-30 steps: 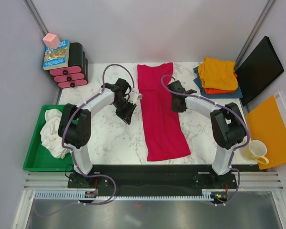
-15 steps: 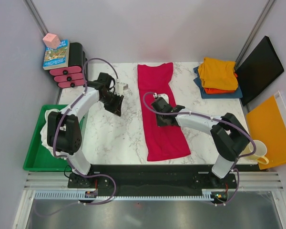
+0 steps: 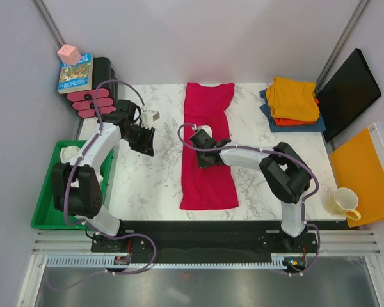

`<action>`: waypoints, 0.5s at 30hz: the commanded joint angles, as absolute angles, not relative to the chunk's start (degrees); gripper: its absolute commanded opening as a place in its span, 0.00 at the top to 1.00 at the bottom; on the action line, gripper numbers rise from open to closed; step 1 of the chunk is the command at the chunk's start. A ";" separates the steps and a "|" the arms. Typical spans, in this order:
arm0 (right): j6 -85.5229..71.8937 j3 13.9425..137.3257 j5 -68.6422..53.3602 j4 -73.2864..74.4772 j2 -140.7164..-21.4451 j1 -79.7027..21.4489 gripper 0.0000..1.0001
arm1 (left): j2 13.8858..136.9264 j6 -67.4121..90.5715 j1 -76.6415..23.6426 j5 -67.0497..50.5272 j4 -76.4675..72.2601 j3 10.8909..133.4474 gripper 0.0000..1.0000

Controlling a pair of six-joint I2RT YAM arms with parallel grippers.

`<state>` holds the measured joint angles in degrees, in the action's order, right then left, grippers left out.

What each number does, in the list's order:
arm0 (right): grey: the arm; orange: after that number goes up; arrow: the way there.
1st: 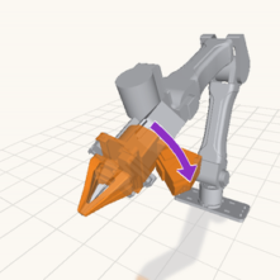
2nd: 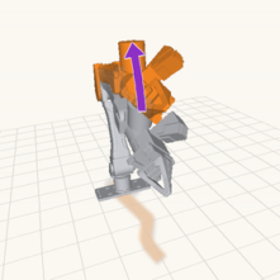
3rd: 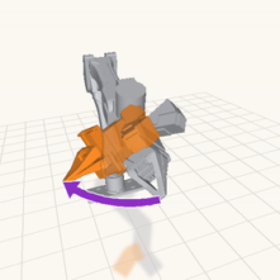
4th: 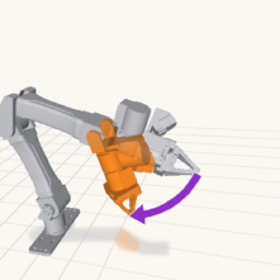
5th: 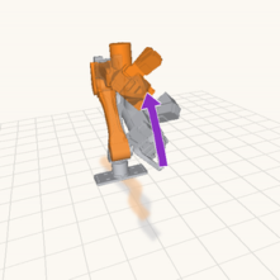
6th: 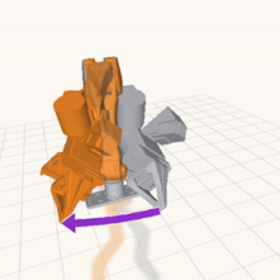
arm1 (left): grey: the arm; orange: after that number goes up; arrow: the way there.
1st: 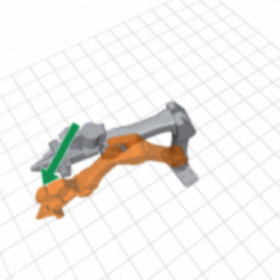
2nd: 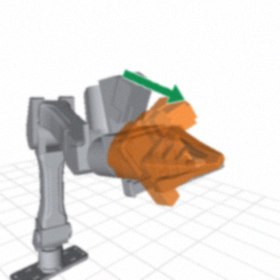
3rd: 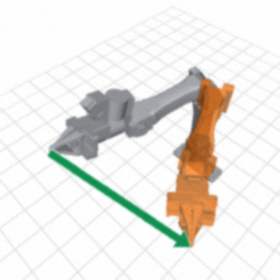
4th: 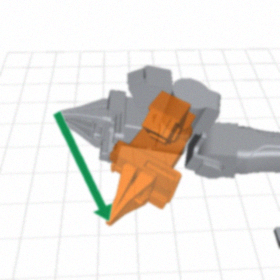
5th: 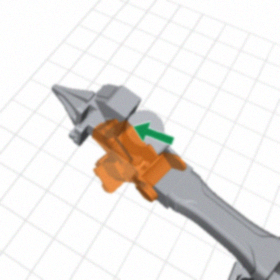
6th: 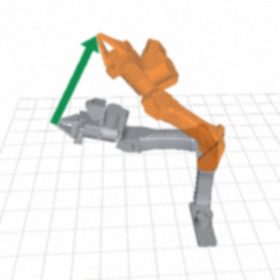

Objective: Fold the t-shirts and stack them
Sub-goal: Rotate the tshirt 90 degrees

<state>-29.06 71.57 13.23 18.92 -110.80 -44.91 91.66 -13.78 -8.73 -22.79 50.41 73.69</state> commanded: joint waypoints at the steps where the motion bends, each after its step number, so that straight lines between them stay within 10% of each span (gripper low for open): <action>1: -30.40 73.30 13.69 18.63 -114.35 -45.70 0.87 | 89.30 -14.33 -8.35 -23.56 49.22 71.90 0.75; 15: -20.93 62.93 50.26 18.98 -69.89 -49.92 0.69 | 76.56 -10.55 1.30 -20.83 35.01 65.84 0.73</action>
<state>-26.70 62.87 34.24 18.35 -81.12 -49.95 81.71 -13.45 -3.51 -22.15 44.66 67.99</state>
